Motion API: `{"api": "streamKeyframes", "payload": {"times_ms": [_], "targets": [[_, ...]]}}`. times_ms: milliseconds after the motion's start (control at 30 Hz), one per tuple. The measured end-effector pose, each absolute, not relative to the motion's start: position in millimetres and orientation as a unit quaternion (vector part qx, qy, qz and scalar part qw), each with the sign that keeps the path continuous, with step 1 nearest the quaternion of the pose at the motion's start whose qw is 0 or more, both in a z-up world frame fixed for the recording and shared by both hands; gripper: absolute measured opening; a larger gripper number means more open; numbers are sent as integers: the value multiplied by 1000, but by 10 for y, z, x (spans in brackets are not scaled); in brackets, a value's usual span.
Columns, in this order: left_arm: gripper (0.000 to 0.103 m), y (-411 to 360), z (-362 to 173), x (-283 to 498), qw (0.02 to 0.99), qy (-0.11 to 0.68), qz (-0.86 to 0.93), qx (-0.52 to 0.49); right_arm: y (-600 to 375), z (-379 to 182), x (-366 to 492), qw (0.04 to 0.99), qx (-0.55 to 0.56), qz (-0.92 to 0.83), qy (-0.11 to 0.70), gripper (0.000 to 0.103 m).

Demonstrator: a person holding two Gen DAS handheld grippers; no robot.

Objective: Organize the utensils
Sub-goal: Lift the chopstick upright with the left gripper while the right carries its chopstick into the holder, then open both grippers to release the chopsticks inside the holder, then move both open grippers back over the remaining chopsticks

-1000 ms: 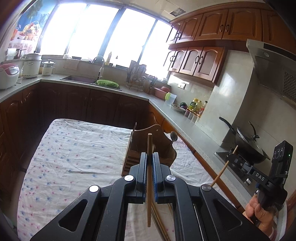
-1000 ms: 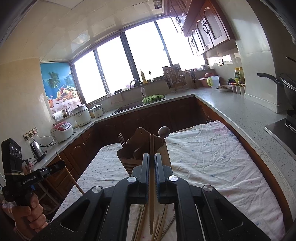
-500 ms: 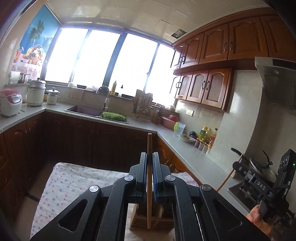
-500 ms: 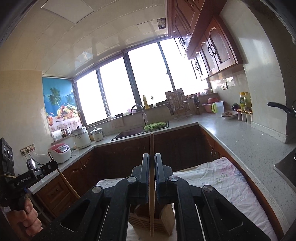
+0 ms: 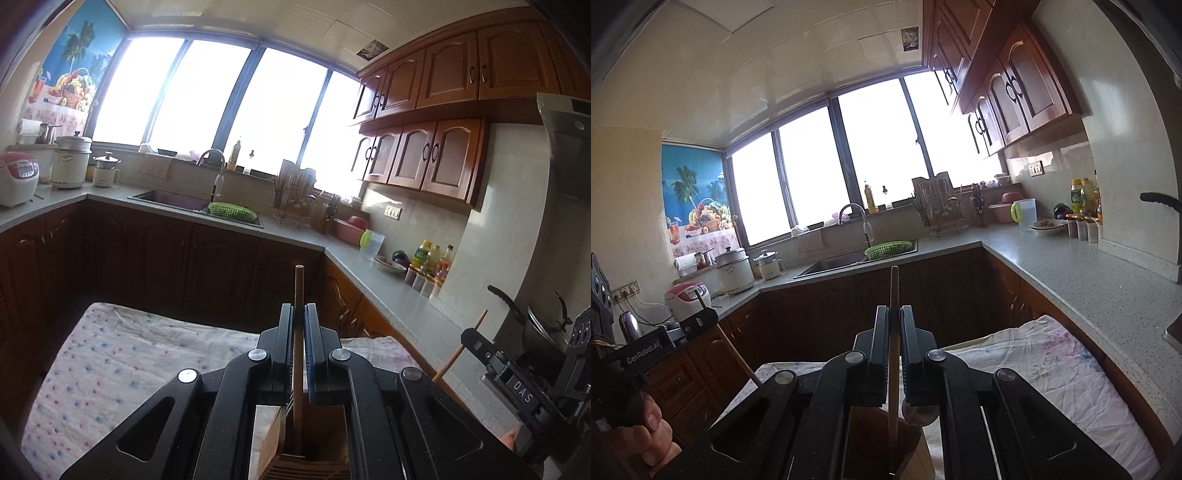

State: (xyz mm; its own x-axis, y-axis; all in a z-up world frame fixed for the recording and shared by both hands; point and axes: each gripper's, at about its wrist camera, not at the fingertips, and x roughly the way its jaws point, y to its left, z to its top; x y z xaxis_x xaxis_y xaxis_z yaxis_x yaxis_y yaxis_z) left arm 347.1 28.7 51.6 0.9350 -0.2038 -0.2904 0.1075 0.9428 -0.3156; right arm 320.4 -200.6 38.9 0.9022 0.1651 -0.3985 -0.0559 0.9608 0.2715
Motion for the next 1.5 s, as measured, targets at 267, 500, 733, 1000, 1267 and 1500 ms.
{"api": "streamKeyframes", "payload": {"times_ms": [267,500,733,1000,1267,1500], "targets": [[4,288,390,3684,972,176,-77,-136,-1966,47,3204,961,126,63,239,6],[4,320,427,3606,971,182,-79,-131,-2008,45,3238,959,132,60,244,6],[14,389,482,3556,967,193,-82,-142,-2053,36,3286,954,143,58,256,11],[66,515,572,3220,969,183,-60,-153,-2227,227,3038,953,185,62,231,72],[82,628,582,2566,965,179,-45,-185,-2359,412,2600,952,212,71,210,96],[89,657,510,1874,966,181,-25,-184,-2357,357,2122,946,218,65,232,98]]}}
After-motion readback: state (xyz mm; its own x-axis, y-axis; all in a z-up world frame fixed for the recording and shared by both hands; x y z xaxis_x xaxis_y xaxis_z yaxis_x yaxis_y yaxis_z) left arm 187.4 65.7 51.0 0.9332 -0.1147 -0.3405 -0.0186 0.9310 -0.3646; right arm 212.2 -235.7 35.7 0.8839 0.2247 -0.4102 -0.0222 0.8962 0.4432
